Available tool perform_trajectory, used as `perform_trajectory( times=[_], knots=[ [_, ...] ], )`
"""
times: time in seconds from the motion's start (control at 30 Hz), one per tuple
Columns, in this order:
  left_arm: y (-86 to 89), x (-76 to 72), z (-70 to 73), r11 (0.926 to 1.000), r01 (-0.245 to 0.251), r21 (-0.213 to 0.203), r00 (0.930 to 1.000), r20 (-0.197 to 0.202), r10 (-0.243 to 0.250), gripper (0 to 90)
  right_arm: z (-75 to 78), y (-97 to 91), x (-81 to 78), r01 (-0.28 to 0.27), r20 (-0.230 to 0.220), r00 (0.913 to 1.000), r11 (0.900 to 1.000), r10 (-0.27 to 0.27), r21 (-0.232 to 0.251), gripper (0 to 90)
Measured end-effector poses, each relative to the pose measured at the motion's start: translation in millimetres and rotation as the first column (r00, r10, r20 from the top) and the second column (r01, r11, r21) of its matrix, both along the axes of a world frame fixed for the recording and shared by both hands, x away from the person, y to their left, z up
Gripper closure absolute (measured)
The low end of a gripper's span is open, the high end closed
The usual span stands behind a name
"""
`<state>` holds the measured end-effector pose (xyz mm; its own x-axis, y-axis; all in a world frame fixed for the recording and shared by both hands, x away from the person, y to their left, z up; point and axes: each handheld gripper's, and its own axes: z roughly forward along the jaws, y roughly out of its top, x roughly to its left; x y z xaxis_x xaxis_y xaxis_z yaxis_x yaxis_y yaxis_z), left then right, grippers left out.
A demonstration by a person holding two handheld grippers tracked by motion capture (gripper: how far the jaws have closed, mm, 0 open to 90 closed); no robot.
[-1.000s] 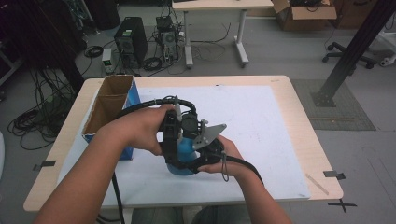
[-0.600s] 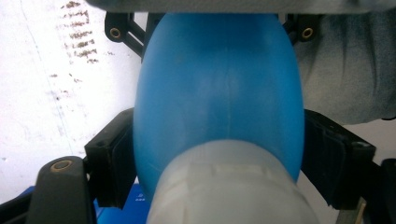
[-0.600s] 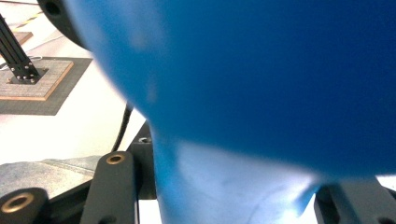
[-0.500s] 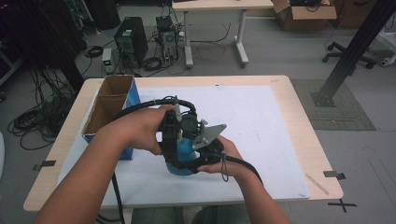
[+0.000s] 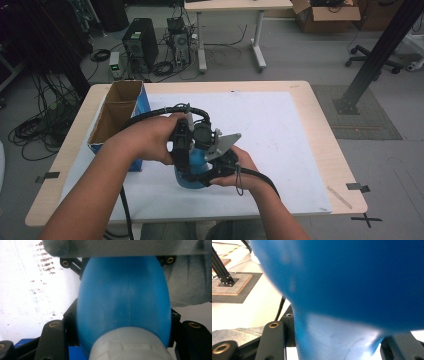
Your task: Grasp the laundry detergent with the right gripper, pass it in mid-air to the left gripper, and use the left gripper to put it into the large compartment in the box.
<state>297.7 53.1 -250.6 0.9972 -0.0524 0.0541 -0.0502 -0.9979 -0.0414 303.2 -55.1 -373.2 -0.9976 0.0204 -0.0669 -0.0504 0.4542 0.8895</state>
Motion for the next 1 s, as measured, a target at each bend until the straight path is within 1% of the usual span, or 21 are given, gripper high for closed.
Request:
perform_trajectory(
  times=[0.03, 0.1, 0.2, 0.33, 0.37, 0.47, 0.5, 0.53, 0.57, 0.6, 0.67, 0.73, 0.77, 0.87, 0.9, 1.0],
  knots=[
    [-0.3, -0.7, 0.5, 1.0000, 0.003, 0.001, 1.0000, 0.010, -0.003, 38.3, 0.5, -0.1, 0.0, 0.000, 0.005, 1.0000, 1.0000, 0.000, -0.001, 45.4],
    [-0.6, -1.2, 1.0, 1.0000, 0.004, -0.003, 0.9999, 0.015, -0.004, 38.5, 1.3, -0.6, -0.2, 0.003, 0.004, 1.0000, 1.0000, -0.003, 0.000, 45.4],
    [-0.8, -1.0, 1.2, 1.0000, 0.005, 0.001, 0.9999, 0.011, -0.005, 38.7, 2.0, -0.8, -0.6, 0.004, 0.005, 1.0000, 1.0000, -0.004, -0.002, 45.4],
    [-0.4, -0.8, 0.5, 1.0000, 0.002, -0.007, 1.0000, 0.005, -0.002, 39.1, 1.7, -1.0, -0.7, 0.005, 0.014, 0.9999, 1.0000, -0.005, -0.007, 45.2],
    [-0.5, -1.1, 1.4, 0.9999, 0.010, -0.010, 0.9998, 0.015, -0.010, 39.1, 1.5, -1.1, -1.5, 0.012, 0.013, 0.9998, 0.9999, -0.012, -0.001, 44.9],
    [0.0, -0.7, 2.6, 0.9999, 0.004, -0.015, 0.9999, 0.011, -0.004, 39.2, 1.8, -1.9, -1.6, 0.013, 0.016, 0.9998, 0.9999, -0.013, 0.006, 44.6],
    [0.5, -0.3, 3.5, 0.9999, 0.000, -0.012, 1.0000, 0.007, 0.001, 39.3, 2.4, -1.6, -3.1, 0.015, 0.008, 0.9999, 0.9998, -0.015, 0.017, 44.3],
    [0.5, -0.3, 3.5, 0.9999, 0.000, -0.012, 1.0000, 0.007, 0.001, 39.3, 2.4, -1.6, -3.1, 0.015, 0.008, 0.9999, 0.9998, -0.015, 0.017, 44.3],
    [1.6, 2.1, 4.9, 0.9998, -0.012, -0.015, 0.9999, -0.009, 0.012, 39.3, 3.2, -1.3, -3.5, 0.010, 0.007, 0.9999, 0.9998, -0.010, 0.020, 43.6],
    [1.6, 2.1, 4.9, 0.9998, -0.012, -0.015, 0.9999, -0.009, 0.012, 39.3, 3.6, -0.8, -4.8, 0.007, -0.014, 0.9999, 0.9996, -0.007, 0.029, 43.3],
    [2.1, 2.5, 5.0, 0.9997, -0.018, -0.015, 0.9998, -0.011, 0.017, 39.3, 3.6, -0.5, -5.3, 0.008, -0.018, 0.9998, 0.9996, -0.008, 0.026, 43.1],
    [2.3, 2.9, 5.5, 0.9997, -0.019, -0.014, 0.9998, -0.010, 0.019, 39.3, 2.7, 0.1, -4.6, 0.002, -0.009, 1.0000, 0.9995, -0.002, 0.033, 40.2],
    [3.8, 3.6, 6.4, 0.9995, -0.028, -0.017, 0.9996, -0.010, 0.028, 39.3, 2.1, 0.1, -4.7, 0.004, -0.013, 0.9999, 0.9996, -0.004, 0.027, 37.1],
    [5.1, 4.4, 8.1, 0.9994, -0.033, -0.013, 0.9994, -0.006, 0.033, 39.3, 0.5, -0.7, -3.3, 0.008, -0.008, 0.9999, 0.9995, -0.008, 0.030, 35.5],
    [6.1, 4.5, 9.4, 0.9992, -0.035, -0.021, 0.9994, -0.002, 0.035, 39.3, -1.3, -2.5, -2.0, 0.017, -0.007, 0.9998, 0.9993, -0.017, 0.033, 31.8],
    [6.2, 4.8, 10.8, 0.9992, -0.037, -0.013, 0.9993, -0.003, 0.037, 39.3, -2.3, -5.2, -1.1, 0.021, -0.013, 0.9997, 0.9991, -0.020, 0.037, 30.8]
  ],
)
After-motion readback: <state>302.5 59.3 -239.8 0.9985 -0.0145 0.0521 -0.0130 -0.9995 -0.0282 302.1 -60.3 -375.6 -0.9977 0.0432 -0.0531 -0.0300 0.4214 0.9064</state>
